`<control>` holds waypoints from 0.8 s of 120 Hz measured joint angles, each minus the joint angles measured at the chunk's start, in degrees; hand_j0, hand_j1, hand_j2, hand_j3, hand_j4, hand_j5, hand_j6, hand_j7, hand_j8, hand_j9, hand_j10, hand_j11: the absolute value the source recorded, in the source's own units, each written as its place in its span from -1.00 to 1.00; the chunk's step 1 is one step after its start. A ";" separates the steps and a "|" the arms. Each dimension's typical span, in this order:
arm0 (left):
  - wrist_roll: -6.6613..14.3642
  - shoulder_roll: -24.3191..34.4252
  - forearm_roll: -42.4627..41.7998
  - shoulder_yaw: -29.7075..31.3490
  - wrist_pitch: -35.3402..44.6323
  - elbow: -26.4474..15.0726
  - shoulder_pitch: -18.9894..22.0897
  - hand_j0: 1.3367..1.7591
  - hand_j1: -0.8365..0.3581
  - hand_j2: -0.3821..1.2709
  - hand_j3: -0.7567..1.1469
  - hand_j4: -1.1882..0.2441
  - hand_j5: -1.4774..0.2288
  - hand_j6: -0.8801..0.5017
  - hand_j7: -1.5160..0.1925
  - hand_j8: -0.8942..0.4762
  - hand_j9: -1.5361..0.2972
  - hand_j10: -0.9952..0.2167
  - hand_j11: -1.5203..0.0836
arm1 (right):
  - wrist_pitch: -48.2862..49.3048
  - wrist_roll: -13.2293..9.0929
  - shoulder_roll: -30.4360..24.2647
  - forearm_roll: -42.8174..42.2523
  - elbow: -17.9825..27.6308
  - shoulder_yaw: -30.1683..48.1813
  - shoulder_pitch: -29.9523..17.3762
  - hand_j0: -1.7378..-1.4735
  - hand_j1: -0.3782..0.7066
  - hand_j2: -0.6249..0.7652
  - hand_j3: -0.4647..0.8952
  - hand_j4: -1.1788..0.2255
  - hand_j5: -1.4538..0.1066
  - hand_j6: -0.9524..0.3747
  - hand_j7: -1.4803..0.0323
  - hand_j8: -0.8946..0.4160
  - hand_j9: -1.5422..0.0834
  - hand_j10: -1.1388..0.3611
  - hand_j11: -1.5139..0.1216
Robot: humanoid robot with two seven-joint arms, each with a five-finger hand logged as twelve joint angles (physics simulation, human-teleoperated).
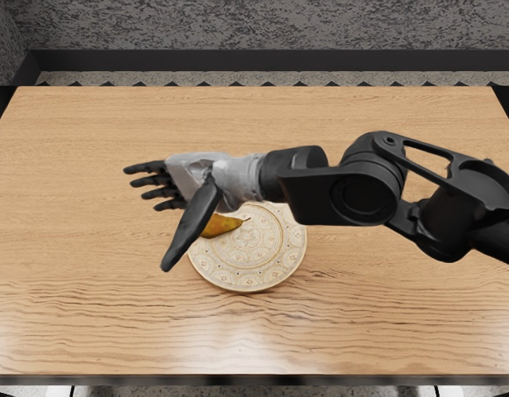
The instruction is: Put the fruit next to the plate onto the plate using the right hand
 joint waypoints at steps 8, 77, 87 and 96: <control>0.00 0.00 0.00 0.00 0.00 0.00 0.01 0.52 0.96 -0.53 -0.20 0.64 0.71 0.25 0.75 0.29 0.66 0.62 0.87 | 6.39 0.00 -1.25 3.72 0.00 3.25 -2.71 -0.40 -0.93 -0.09 -0.32 0.67 0.85 0.43 0.94 0.36 0.88 0.51 0.84; 0.00 0.00 0.00 0.00 0.00 0.12 0.19 0.52 0.96 -0.53 -0.21 0.64 0.71 0.25 0.75 0.28 0.66 0.62 0.87 | 33.62 0.00 -31.06 21.78 -1.70 10.28 -14.32 -0.40 -0.95 -0.10 -0.32 0.68 0.86 0.44 0.96 0.37 0.90 0.52 0.85; 0.00 0.00 0.00 -0.01 0.00 0.15 0.19 0.52 0.96 -0.53 -0.21 0.64 0.71 0.25 0.75 0.28 0.66 0.62 0.87 | 34.06 0.00 -35.17 24.67 -2.73 10.43 -15.39 -0.40 -0.95 -0.10 -0.32 0.68 0.86 0.44 0.96 0.37 0.90 0.52 0.85; 0.00 0.00 0.00 -0.01 0.03 0.16 0.19 0.52 0.96 -0.53 -0.21 0.64 0.71 0.25 0.75 0.28 0.66 0.62 0.87 | 34.25 0.00 -38.05 26.02 -3.73 10.50 -16.14 -0.40 -0.95 -0.10 -0.32 0.68 0.86 0.44 0.96 0.37 0.90 0.52 0.85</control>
